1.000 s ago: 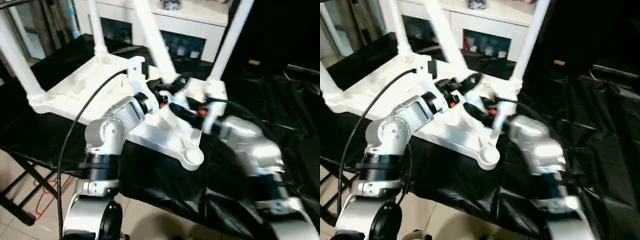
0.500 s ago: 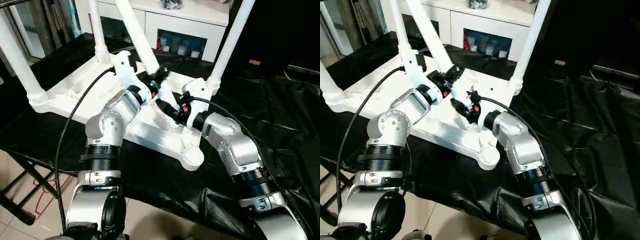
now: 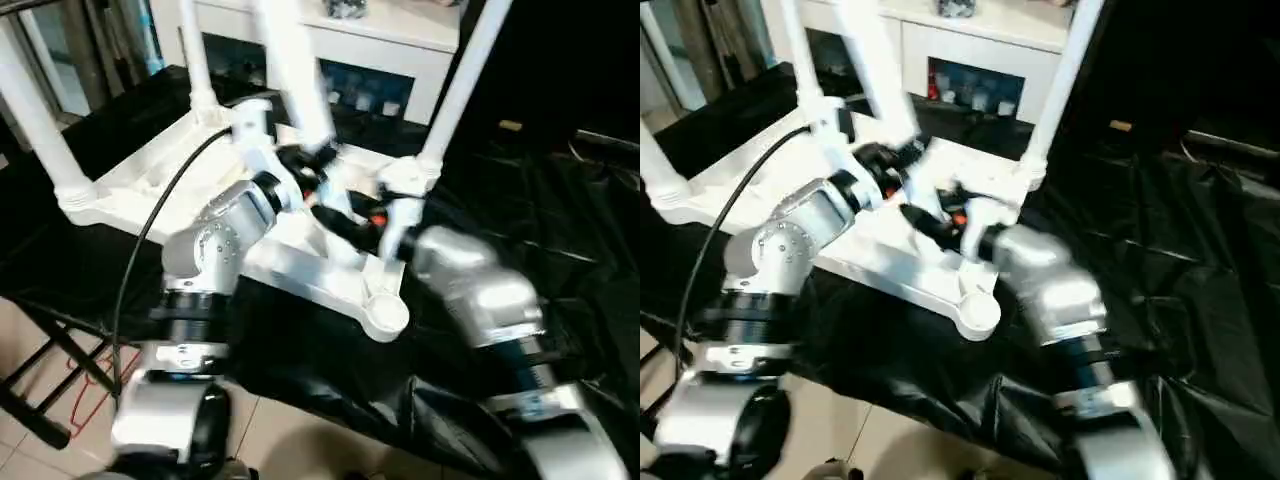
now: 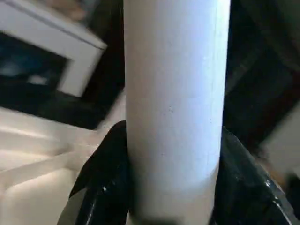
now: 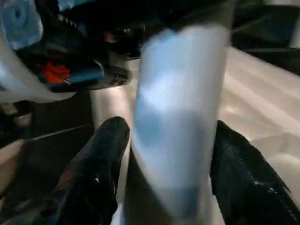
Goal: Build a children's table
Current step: Pick table leg
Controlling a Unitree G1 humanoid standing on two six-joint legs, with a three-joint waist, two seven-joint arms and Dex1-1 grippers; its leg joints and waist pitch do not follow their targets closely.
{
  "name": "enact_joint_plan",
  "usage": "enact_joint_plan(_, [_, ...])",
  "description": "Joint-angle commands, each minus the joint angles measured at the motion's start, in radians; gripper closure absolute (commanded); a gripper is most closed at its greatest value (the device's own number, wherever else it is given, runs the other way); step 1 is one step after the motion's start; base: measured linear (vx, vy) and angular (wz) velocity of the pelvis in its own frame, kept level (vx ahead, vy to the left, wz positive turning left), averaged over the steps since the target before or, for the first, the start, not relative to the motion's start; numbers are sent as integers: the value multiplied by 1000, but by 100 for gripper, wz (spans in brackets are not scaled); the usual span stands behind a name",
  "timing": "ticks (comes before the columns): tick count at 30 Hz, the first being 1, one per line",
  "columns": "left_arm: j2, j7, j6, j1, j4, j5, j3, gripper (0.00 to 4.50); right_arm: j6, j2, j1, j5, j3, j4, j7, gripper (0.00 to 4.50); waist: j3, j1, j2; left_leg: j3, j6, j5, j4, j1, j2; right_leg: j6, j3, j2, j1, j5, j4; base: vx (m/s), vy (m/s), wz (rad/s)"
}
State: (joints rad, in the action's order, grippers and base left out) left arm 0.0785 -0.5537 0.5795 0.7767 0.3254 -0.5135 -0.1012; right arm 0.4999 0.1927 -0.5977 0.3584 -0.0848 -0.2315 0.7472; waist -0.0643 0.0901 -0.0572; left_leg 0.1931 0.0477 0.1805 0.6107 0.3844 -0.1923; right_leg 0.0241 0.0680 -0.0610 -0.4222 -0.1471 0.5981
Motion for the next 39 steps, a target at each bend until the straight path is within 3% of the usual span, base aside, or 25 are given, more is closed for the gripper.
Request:
enact_joint_plan(1, [37, -141, 54, 4, -28, -27, 53, 258, 64, 57, 14, 70, 16, 35, 126, 145, 77, 1, 0, -16, -30, 131, -70, -24, -38, 163, -48, -78, 65, -213, -59, 0, 0, 0])
enact_joint_plan(4, [80, -284, 96, 6, -48, -73, 84, 259, 127, 108, 26, 131, 16, 48, 238, 143, 77, 2, 1, -16, -24, 133, -70, -24, -39, 169, -48, -81, 65, -236, -59, 0, 0, 0])
enact_joint_plan(8, [93, -384, 119, 6, -72, -130, 86, 259, 157, 136, 35, 156, 4, 62, 295, 143, 77, 2, 0, -16, -15, 140, -68, -23, -40, 182, -48, -84, 65, -252, -60, 0, 0, 0])
enact_joint_plan(9, [97, -453, 138, 7, -92, -184, 77, 259, 173, 162, 49, 171, -18, 88, 344, 143, 77, 2, 3, -17, -14, 141, -69, -23, -40, 183, -48, -83, 65, -252, -60, 0, 0, 0])
enact_joint_plan(12, [96, -501, 169, 8, -109, -233, 65, 259, 184, 189, 69, 176, -52, 127, 388, 143, 76, 4, 1, -17, -12, 144, -69, -26, -41, 182, -46, -80, 64, -254, -61, 0, 0, 0])
enact_joint_plan(13, [99, -523, 176, 8, -112, -244, 65, 259, 193, 199, 74, 183, -62, 140, 405, 171, 74, 3, 3, -16, -10, 154, -70, -26, -40, 179, -47, -79, 63, -271, -63, 0, 0, 0])
enact_joint_plan(14, [100, -537, 186, 8, -115, -253, 64, 259, 199, 202, 76, 187, -68, 145, 411, 171, 75, 4, 2, -17, -8, 162, -70, -26, -39, 173, -47, -81, 65, -291, -64, 0, 0, 0])
enact_joint_plan(22, [117, -573, 197, 4, -117, -264, 67, 260, 219, 183, 77, 200, -55, 146, 393, 225, 74, 3, 0, -20, 11, 177, -72, -27, -39, 149, -47, -82, 62, -347, -69, 0, 0, 0])
enact_joint_plan(25, [107, -512, 151, 10, -94, -210, 68, 190, 184, 159, 76, 180, -46, 128, 334, 243, 75, 3, -1, -21, 15, 169, -72, -26, -41, 148, -47, -83, 61, -335, -67, 0, 0, 0])
enact_joint_plan(28, [82, -411, 107, 20, -66, -155, 54, 181, 126, 117, 69, 135, -30, 93, 238, 250, 75, -1, 0, -19, 27, 168, -71, -26, -40, 150, -47, -82, 58, -320, -67, 0, 0, 0])
enact_joint_plan(32, [37, -150, -3, 18, -35, 9, 66, 148, 39, 32, 47, 69, -12, 58, 70, 251, 77, -3, 6, -23, 36, 181, -73, -27, -41, 135, -47, -81, 61, -316, -69, 0, 0, 0])
enact_joint_plan(39, [-24, 100, -13, 32, -17, 68, 22, 146, -14, -29, 6, -4, -20, 19, -81, 251, 79, -4, -1, -19, 22, 158, -72, -24, -36, 138, -48, -78, 64, -274, -65, 0, 0, 0])
